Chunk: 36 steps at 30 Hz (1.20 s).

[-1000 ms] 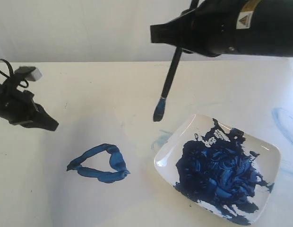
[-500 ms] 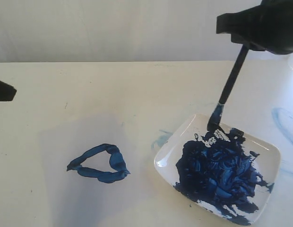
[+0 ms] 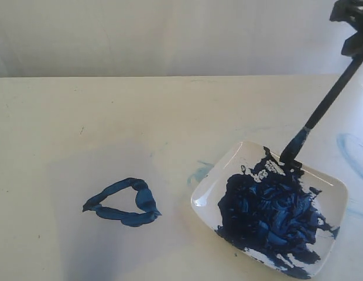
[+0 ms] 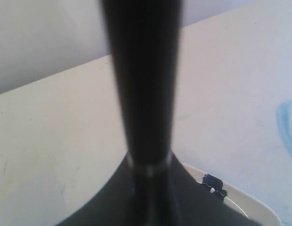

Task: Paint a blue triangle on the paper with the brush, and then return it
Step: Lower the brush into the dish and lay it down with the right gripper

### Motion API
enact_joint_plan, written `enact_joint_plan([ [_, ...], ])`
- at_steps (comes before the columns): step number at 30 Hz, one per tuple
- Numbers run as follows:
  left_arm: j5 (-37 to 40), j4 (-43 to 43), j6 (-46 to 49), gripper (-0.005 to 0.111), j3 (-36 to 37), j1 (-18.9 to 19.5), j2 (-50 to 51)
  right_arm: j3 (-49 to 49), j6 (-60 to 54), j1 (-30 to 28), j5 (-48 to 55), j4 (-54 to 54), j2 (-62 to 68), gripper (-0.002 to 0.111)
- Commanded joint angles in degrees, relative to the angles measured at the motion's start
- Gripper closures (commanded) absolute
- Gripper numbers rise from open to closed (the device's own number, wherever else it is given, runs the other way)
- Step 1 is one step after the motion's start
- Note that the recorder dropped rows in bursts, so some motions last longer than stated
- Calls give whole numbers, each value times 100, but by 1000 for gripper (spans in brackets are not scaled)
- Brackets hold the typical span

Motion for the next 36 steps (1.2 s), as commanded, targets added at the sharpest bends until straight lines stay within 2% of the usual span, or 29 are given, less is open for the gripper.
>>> enact_joint_plan([
  [1,-173,-329,-59,107,108,2,-85,-205,-2208,-876,1046,2177,386,108],
  [4,-160,-421,-47,107,108,2,-85,-240,-3261,-1403,1858,3444,814,108],
  [7,-149,-409,-47,107,108,-64,-85,-207,-3406,-1620,1931,3967,1207,108],
  [17,-124,-427,-32,107,108,-403,-85,-207,-3396,-1650,1738,3996,2301,108],
  [26,-39,-589,119,107,108,-403,-85,-207,-3067,-1650,1069,3996,3227,108],
  [36,-39,-600,114,107,108,-403,-85,-207,-2959,-1675,996,3996,4005,108],
])
